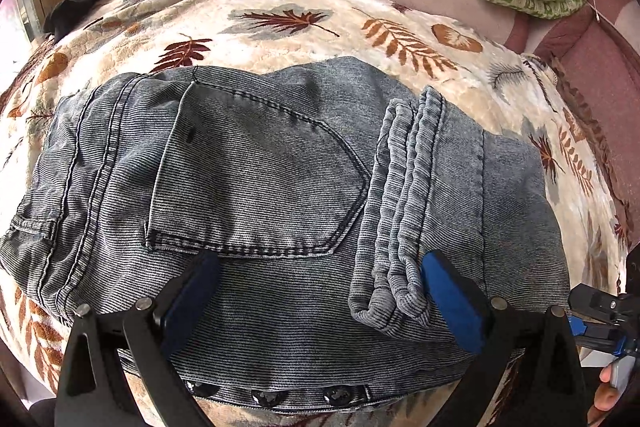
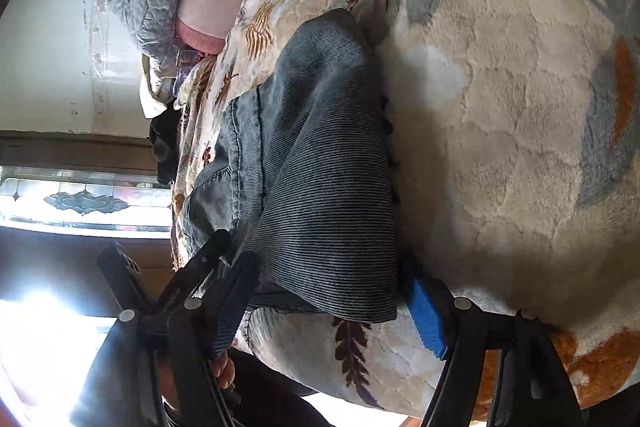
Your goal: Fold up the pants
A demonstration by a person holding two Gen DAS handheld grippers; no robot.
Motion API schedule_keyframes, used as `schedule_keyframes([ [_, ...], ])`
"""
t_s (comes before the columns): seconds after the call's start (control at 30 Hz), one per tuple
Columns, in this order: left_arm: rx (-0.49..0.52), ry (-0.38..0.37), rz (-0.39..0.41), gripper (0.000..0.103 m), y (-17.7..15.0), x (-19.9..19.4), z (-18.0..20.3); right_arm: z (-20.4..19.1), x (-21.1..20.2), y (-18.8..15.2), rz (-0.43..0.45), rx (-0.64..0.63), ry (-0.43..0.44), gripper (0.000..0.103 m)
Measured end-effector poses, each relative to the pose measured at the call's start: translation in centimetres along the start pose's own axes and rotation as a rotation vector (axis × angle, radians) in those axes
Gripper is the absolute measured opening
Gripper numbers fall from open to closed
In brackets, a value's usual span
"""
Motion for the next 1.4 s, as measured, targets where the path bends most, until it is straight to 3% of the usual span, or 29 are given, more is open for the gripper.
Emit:
schedule_keyframes([
  [0.03,0.008,0.007,-0.004,0.101,0.0,0.2,0.1,-0.1,0.1,0.1,0.005,-0.01,-0.013,0.072],
  [0.13,0.036,0.032,-0.005,0.101,-0.1,0.4,0.4,0.1,0.9,0.0,-0.039,-0.057,-0.095,0.036],
  [0.17,0.041,0.033,-0.007,0.101,-0.1,0.4,0.4,0.1,1.2,-0.1,-0.058,-0.093,-0.131,0.028],
  [0.33,0.043,0.0,-0.036,0.101,-0.3,-0.3,0.5,-1.5,0.8,-0.1,-0.134,-0.269,-0.27,0.015],
  [0.5,0.016,-0.06,-0.005,0.101,0.0,-2.5,1.2,-0.2,0.3,-0.9,-0.205,-0.346,-0.351,0.014],
  [0.57,0.045,-0.054,0.018,0.101,0.2,-2.7,2.1,0.6,-0.2,-0.6,-0.187,-0.318,-0.291,0.015],
  [0.6,0.08,-0.029,0.018,0.101,0.1,-2.4,2.6,0.6,-0.6,-0.3,-0.177,-0.28,-0.254,0.019],
  [0.67,0.151,0.036,-0.013,0.101,-0.7,-1.0,3.3,-0.2,-1.4,-0.1,-0.179,-0.276,-0.222,0.04],
  [0.73,0.201,0.069,-0.031,0.101,-1.5,0.0,3.5,-1.2,-2.9,0.8,-0.136,-0.293,-0.218,0.042],
  [0.8,0.184,0.063,-0.025,0.101,-1.3,-0.6,3.3,-2.5,-4.4,2.5,-0.059,-0.262,-0.143,0.042],
  [0.87,0.167,0.042,-0.013,0.101,-1.0,-1.4,3.2,-3.7,-4.9,4.9,0.012,-0.209,-0.014,0.044],
  [0.97,0.19,0.067,0.062,0.101,-0.4,-2.6,3.4,-4.5,-2.9,8.5,0.031,-0.12,0.156,0.048],
  [1.03,0.234,0.09,0.032,0.101,-0.8,-1.6,3.7,-4.3,0.2,10.5,-0.013,-0.07,0.22,0.048],
  [1.07,0.242,0.09,-0.003,0.101,-1.2,-0.7,3.7,-3.7,1.5,11.5,-0.019,-0.045,0.216,0.048],
  [1.17,0.208,0.069,-0.004,0.101,-1.4,-0.2,3.3,-1.0,3.5,14.3,0.004,-0.011,0.15,0.048],
  [1.23,0.22,0.076,0.0,0.101,-1.4,-0.3,3.5,1.1,4.2,14.9,0.017,0.059,0.173,0.044],
  [1.4,0.195,0.048,-0.002,0.101,-1.1,-0.8,3.1,-1.0,1.7,13.5,0.035,-0.002,0.186,0.047],
])
Point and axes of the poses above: each gripper's, at about its wrist camera, not at the fingertips, and x roughly the way its jaws point, z to its right, y to its top, the point moved 6 cm from there along x, roughly the way its jaws point, and after that the axes turned 14 degrees about y, right-handed, at the moved point
